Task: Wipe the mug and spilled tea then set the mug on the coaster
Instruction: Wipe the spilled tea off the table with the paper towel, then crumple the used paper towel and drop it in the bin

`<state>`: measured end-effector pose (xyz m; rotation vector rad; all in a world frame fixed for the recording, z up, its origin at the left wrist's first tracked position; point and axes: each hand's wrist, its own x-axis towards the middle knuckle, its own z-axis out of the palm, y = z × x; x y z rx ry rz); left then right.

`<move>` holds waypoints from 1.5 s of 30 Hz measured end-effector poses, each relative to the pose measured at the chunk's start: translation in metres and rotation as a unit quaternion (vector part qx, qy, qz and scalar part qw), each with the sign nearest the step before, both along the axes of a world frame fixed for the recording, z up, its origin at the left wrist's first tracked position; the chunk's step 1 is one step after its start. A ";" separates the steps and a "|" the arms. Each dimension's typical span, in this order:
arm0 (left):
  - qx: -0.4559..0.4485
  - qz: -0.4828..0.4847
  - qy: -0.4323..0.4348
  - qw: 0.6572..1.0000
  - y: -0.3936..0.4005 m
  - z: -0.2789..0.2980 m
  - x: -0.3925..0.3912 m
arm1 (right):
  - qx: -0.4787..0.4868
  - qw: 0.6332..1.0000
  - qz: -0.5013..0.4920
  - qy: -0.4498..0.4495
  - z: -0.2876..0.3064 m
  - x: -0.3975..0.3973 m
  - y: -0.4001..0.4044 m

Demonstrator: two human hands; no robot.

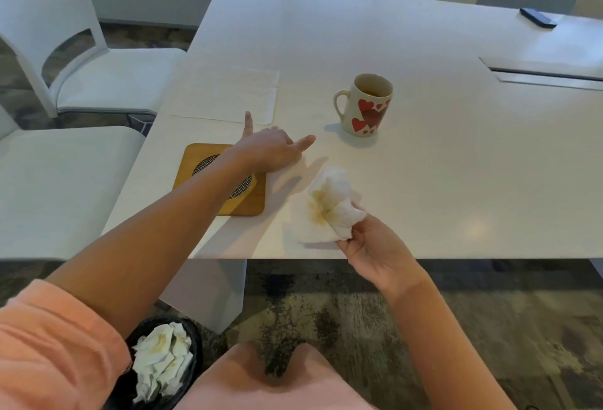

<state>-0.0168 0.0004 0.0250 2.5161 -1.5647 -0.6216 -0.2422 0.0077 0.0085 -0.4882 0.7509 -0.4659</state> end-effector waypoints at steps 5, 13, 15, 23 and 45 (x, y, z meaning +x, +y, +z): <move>-0.157 0.031 0.168 0.973 0.008 0.027 -0.026 | 0.060 0.994 -0.028 -0.089 -0.005 -0.008 -0.009; -0.022 0.091 0.434 0.896 0.019 0.040 -0.043 | 0.017 0.986 -0.004 -0.167 0.001 -0.007 -0.015; 0.015 0.090 0.474 0.876 0.024 0.038 -0.046 | 0.014 0.990 -0.025 -0.136 0.000 -0.006 -0.016; 0.020 0.054 0.464 0.884 0.038 0.042 -0.038 | -0.333 0.940 -0.016 0.079 0.006 0.007 -0.015; -0.081 0.179 0.359 0.913 0.119 0.052 0.044 | -0.551 0.822 0.086 0.110 0.011 0.102 0.010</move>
